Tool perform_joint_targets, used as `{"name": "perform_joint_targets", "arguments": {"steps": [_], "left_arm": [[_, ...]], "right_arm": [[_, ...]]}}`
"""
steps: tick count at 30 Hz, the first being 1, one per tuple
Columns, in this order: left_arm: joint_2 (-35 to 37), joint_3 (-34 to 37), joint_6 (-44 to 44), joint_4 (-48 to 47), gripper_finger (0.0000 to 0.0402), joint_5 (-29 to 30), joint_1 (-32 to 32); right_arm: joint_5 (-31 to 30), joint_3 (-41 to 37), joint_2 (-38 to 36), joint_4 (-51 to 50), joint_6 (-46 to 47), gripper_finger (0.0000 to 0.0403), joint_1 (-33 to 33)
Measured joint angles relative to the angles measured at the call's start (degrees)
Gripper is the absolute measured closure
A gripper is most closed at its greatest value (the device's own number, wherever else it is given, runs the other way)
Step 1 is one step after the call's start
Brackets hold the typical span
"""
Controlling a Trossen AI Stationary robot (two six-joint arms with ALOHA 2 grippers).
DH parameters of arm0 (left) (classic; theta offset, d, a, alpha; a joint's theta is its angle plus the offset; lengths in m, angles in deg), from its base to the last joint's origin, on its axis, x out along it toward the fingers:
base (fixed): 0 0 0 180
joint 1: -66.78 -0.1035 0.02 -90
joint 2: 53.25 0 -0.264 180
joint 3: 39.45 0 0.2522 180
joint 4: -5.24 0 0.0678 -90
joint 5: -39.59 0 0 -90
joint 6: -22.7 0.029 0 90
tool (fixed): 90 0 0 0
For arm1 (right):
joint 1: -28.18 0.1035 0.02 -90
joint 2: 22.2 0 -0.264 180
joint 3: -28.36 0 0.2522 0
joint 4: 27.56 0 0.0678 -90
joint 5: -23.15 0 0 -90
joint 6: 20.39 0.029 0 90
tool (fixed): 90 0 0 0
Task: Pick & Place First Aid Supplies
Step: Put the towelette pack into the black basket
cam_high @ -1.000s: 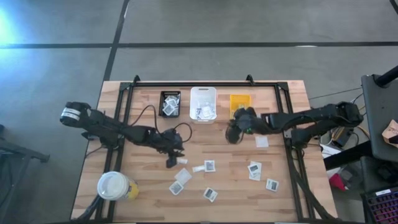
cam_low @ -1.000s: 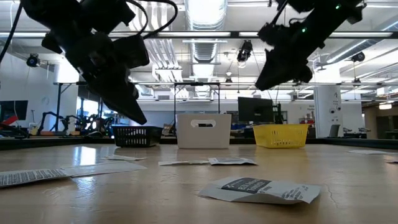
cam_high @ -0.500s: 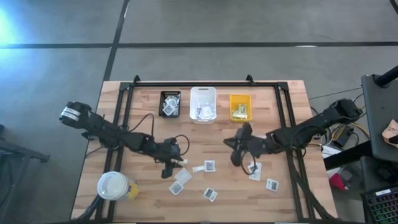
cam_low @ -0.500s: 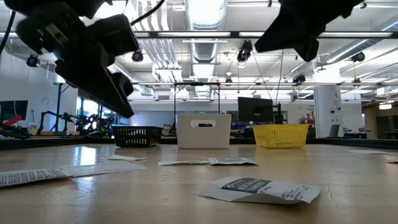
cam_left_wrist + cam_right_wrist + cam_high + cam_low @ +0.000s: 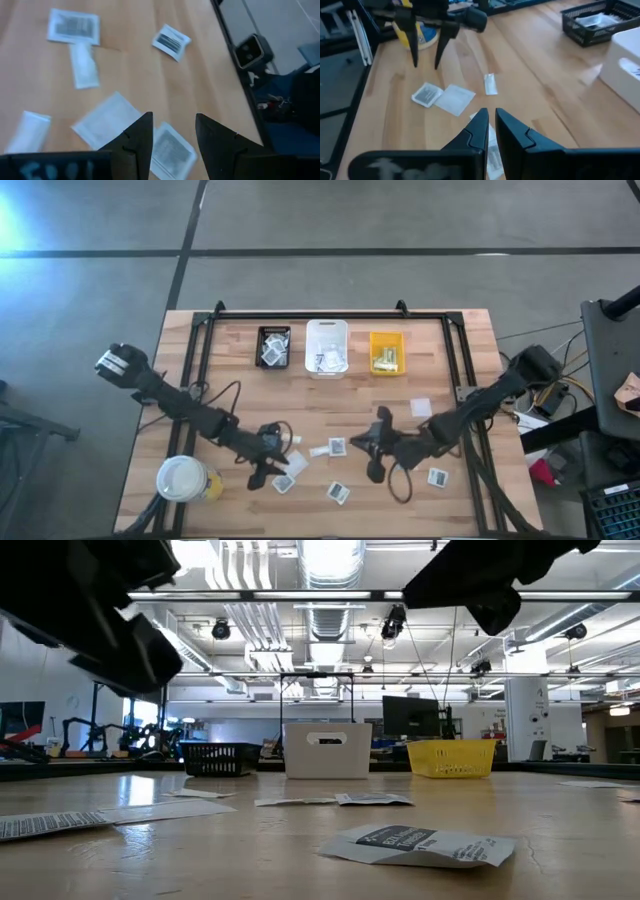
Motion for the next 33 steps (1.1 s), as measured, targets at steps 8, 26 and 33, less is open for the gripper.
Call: {"name": "perform_joint_targets", "arguments": {"steps": [8, 26, 33], "left_arm": [[-0.62, 0.00, -5.23, 0.01, 0.0259, 4.96, 7.84], [-5.85, -0.04, -10.81, -0.03, 0.0259, 13.79, 14.69], [-10.78, 0.00, -11.27, 0.55, 0.0259, 14.75, 14.80]], "right_arm": [[1.29, 12.08, 12.83, -0.27, -5.20, 0.0371, 0.19], [8.80, 34.50, 31.21, -7.78, -11.18, 0.0371, 0.31], [14.09, 39.53, 37.29, -7.90, -12.28, 0.0371, 0.25]]}}
